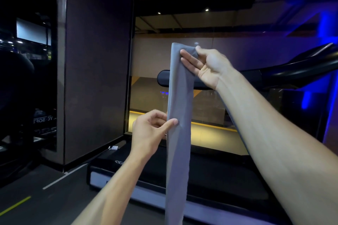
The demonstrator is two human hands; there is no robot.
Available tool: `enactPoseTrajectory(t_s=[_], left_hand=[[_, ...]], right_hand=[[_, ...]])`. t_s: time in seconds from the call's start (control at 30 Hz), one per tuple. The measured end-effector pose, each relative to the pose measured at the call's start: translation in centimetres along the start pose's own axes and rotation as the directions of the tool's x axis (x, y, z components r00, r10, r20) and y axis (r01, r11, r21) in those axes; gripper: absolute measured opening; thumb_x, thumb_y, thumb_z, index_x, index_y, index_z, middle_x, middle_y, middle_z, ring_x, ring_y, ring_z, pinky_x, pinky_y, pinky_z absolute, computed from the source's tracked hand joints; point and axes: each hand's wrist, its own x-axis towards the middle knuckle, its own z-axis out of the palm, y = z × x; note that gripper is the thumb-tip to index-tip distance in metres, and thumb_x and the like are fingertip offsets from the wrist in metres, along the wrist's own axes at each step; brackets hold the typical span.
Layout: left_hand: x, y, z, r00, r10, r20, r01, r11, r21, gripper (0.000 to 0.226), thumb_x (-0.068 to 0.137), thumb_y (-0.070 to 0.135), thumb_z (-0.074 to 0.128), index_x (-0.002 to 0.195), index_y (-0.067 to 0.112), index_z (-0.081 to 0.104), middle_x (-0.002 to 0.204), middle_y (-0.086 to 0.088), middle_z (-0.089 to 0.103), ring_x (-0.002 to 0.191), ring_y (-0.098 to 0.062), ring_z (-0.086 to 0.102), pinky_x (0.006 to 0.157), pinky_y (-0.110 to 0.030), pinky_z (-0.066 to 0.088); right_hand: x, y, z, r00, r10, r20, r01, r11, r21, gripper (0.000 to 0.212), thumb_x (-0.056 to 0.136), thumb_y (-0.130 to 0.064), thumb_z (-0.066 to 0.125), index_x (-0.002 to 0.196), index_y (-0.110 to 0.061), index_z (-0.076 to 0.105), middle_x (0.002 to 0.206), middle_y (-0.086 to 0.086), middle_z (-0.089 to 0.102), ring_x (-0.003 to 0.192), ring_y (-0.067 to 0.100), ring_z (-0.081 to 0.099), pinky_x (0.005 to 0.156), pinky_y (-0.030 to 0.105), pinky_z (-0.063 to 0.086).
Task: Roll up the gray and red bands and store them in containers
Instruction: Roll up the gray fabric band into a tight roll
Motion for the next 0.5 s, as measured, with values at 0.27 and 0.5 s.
enactPoseTrajectory(t_s=[0.27,0.5], left_hand=[[1.2,0.0,-1.2,0.991,0.045,0.124,-0.067,0.981,0.184,0.024,0.075,0.02,0.09,0.079,0.014,0.067,0.072,-0.003,0.071,0.06,-0.019,0.066,0.06,-0.04,0.062],[3.7,-0.3,-1.5,0.981,0.051,0.185,-0.132,0.879,0.458,0.029,0.073,0.033,0.09,0.072,0.024,0.062,0.066,0.012,0.07,0.062,-0.01,0.063,0.06,-0.033,0.051]], right_hand=[[-0.9,-0.5,-0.6,1.0,-0.007,-0.004,0.007,1.0,0.005,0.033,0.105,-0.002,0.05,0.137,0.003,0.044,0.113,0.026,0.07,0.085,0.032,0.078,0.064,0.038,0.063],[-4.5,-0.5,-2.4,0.999,-0.03,0.016,0.03,0.999,-0.032,0.018,0.106,-0.006,0.051,0.121,0.003,0.052,0.097,0.019,0.074,0.086,0.03,0.078,0.067,0.037,0.063]])
